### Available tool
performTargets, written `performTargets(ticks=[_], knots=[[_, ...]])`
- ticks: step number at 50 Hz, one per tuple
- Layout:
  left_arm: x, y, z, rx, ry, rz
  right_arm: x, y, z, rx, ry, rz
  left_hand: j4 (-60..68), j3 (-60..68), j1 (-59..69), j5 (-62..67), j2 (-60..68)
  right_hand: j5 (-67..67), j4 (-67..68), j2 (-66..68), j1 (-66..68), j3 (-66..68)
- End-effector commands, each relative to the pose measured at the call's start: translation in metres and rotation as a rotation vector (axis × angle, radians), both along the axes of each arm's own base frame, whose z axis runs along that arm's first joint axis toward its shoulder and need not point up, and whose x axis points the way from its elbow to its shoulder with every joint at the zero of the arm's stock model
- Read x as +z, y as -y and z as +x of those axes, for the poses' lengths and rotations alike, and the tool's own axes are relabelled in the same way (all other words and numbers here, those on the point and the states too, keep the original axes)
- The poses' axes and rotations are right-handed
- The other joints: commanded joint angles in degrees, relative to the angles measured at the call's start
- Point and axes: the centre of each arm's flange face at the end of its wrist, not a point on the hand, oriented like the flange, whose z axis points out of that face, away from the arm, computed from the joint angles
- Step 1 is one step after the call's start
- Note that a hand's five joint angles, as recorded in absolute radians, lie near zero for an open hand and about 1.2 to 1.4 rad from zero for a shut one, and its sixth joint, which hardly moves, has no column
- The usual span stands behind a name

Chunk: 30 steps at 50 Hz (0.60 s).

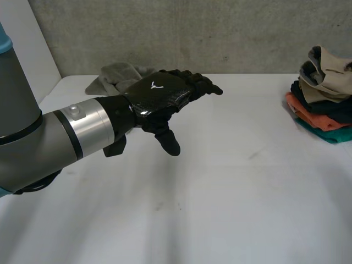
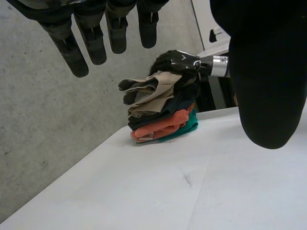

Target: Fold the laundry.

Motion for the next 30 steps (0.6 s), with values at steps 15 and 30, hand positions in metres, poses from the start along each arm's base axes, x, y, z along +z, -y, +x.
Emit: performTargets(ticks=[15, 30], knots=[[0.001, 0.000, 0.000, -0.001, -0.003, -0.005, 0.059, -0.053, -0.061, -0.196, 0.063, 0.129, -1.56, -2.00, -0.83, -2.58, -1.62, -26.29, -26.16, -24.15, -16.71, -24.52], [0.006, 0.000, 0.002, 0.004, -0.014, -0.008, 0.051, -0.098, -0.127, -0.416, 0.033, 0.158, -1.56, -2.00, -0.83, -2.58, -1.62, -26.29, -26.16, -24.15, -16.71, -24.52]])
